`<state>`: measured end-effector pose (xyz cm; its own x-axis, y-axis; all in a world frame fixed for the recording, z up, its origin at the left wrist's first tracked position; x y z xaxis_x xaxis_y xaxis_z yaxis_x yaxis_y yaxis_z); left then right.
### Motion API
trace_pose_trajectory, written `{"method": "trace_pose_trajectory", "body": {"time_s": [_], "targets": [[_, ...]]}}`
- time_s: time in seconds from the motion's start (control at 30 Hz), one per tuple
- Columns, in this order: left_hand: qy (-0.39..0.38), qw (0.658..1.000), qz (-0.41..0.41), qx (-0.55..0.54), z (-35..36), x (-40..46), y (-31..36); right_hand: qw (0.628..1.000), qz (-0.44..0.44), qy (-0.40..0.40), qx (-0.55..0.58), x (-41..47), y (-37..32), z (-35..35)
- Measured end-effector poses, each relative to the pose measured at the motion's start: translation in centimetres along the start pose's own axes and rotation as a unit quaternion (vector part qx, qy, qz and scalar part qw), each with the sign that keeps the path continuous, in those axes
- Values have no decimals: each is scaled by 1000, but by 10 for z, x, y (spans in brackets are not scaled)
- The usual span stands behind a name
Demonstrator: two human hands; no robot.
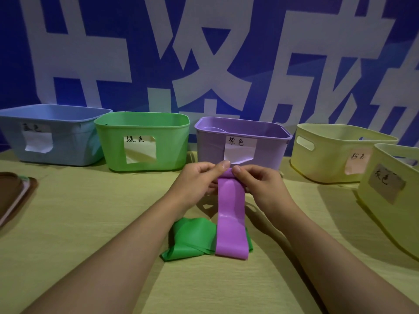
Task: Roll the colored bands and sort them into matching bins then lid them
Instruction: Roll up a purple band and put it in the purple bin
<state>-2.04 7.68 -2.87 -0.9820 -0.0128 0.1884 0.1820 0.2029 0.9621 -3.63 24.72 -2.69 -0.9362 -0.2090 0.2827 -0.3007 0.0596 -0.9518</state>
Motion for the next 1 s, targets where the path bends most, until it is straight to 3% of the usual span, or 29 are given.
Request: {"method": "trace_pose_trajectory", "body": {"time_s": [0.23,0.53,1.0], "targets": [[17,999,-5,34,0,-1,-1,1000,-4,5,15,-2,-1,1],[6,999,11,37,-1,-1,1,997,68,43,-21,-4,-3,1],[1,1000,9,-10,1,-1,1,1000,6,9,-5,2,4,-2]]}}
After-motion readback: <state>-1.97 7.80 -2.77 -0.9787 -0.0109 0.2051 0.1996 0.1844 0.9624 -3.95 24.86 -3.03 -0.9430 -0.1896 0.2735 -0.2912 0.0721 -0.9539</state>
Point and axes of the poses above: each hand's wrist, its own x-axis towards the middle knuckle, its own z-axis out of the palm, y = z × x, the point moved 1 cm from there along x, towards the middle knuckle, and after that the axes turned 5 degrees about x, right-handed, at the moved point
